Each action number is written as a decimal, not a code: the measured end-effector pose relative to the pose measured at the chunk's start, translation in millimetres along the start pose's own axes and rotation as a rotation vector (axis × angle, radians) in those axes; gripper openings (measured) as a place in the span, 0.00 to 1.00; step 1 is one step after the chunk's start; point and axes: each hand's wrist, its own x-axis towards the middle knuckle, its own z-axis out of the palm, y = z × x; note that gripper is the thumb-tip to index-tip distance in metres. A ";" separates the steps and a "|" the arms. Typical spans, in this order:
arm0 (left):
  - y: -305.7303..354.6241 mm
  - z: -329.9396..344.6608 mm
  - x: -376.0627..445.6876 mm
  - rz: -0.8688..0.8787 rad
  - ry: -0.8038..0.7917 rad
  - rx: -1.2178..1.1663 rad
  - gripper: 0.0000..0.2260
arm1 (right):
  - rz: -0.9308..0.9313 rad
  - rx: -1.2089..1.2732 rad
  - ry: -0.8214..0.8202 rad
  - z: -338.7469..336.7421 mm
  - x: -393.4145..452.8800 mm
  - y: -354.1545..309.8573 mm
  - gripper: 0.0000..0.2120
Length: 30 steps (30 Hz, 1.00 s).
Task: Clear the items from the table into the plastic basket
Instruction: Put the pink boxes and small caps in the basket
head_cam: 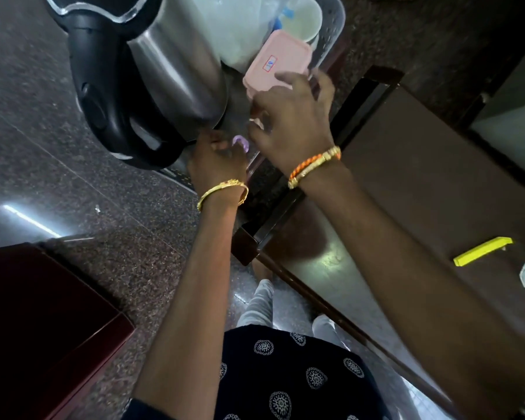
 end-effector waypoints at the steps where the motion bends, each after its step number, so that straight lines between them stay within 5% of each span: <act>1: 0.2 -0.9 -5.4 0.034 0.012 0.008 0.10 | 0.050 0.073 0.134 0.1 -13.9 3.2 0.09; 8: 6.4 17.7 -70.5 0.447 0.162 -0.098 0.08 | 0.500 0.454 0.637 11.6 -88.6 21.4 0.17; 20: -17.1 168.7 -229.4 0.892 -0.589 0.258 0.07 | 1.490 0.425 1.085 4.5 -265.9 183.4 0.12; 24: -14.0 225.8 -273.0 0.840 -0.801 0.411 0.10 | 1.598 0.504 0.947 -1.0 -293.5 238.1 0.09; 30: -0.3 280.4 -305.7 0.516 -0.974 0.500 0.15 | 1.612 0.741 0.346 4.4 -316.5 281.1 0.14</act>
